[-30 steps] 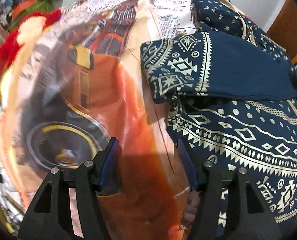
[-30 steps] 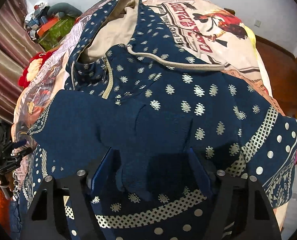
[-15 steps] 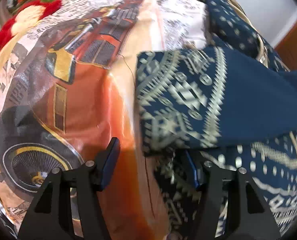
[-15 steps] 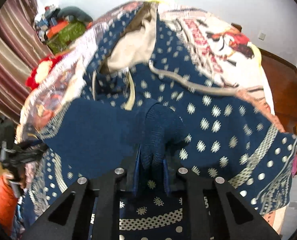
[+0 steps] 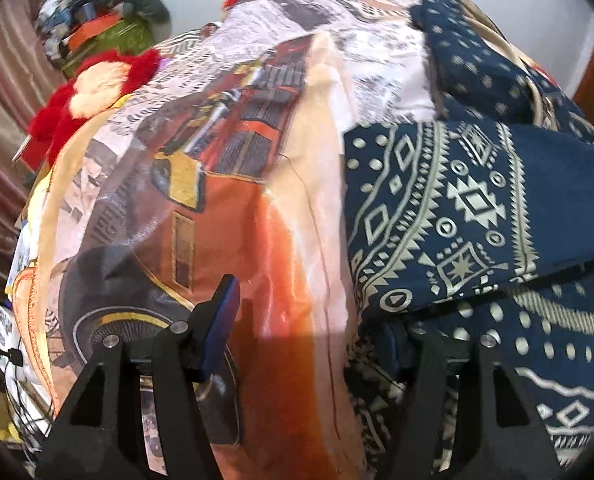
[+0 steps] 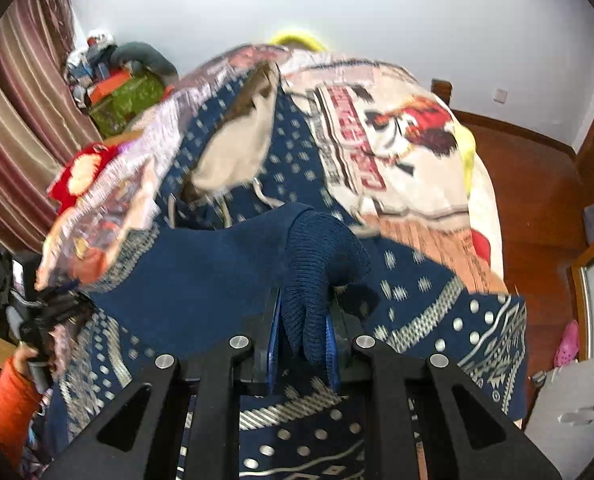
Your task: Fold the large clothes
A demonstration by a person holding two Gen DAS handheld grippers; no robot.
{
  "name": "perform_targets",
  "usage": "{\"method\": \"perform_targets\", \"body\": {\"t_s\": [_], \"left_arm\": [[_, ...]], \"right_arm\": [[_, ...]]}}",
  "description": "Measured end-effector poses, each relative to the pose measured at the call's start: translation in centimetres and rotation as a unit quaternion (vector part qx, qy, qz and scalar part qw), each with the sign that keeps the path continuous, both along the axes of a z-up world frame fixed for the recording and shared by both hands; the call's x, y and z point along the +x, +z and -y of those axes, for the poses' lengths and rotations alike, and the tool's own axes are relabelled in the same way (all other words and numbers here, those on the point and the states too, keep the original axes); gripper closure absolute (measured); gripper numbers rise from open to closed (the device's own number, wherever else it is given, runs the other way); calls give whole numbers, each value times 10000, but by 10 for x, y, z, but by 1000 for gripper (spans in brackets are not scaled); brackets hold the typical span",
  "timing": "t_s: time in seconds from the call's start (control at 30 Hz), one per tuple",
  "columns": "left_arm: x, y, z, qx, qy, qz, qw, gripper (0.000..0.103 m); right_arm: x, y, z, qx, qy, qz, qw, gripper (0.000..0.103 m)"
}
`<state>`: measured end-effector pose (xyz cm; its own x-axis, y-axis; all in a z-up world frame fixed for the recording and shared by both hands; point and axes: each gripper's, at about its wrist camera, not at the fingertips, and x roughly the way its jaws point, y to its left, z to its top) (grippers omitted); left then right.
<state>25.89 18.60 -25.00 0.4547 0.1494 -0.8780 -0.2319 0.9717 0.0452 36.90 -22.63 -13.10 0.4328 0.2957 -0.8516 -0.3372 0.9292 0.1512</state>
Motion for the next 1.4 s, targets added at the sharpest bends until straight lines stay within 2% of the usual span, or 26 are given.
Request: {"method": "perform_targets", "body": {"t_s": [0.13,0.3,0.43,0.53,0.6,0.7,0.83,0.93,1.03,1.2,1.4], "left_arm": [[-7,-1,8,-175,-200,-172,9995,41],[-20,14,16,-217,-522,-258,9981,41],[-30,45,23,-261,-810,-106,9963,41],[-30,81,31,-253,-997,198,9945,40],[-21,98,37,-254,-1053,285,9937,40],[-2,121,48,-496,-1139,451,9912,40],[30,138,72,-692,-1280,661,9872,39],[56,137,100,-735,-1476,686,9839,39],[81,125,132,-782,-1704,567,9806,39],[112,91,177,-830,-1965,230,9767,39],[126,55,209,-667,-2128,-70,9748,39]], "right_arm": [[9,-30,13,23,-203,-375,9991,86],[14,-50,27,123,-333,-666,9971,75],[11,-37,40,369,-408,-702,9960,61],[8,-19,54,403,-555,-527,9963,49],[6,-5,67,448,-614,-380,9964,49],[1,14,90,439,-818,-168,9955,48],[-7,32,125,383,-1070,57,9935,43],[-14,34,155,367,-1298,75,9908,39],[-19,22,188,448,-1596,-120,9861,37],[-28,-26,234,666,-2115,-750,9722,36],[-29,-85,255,978,-2443,-1387,9547,37]]}}
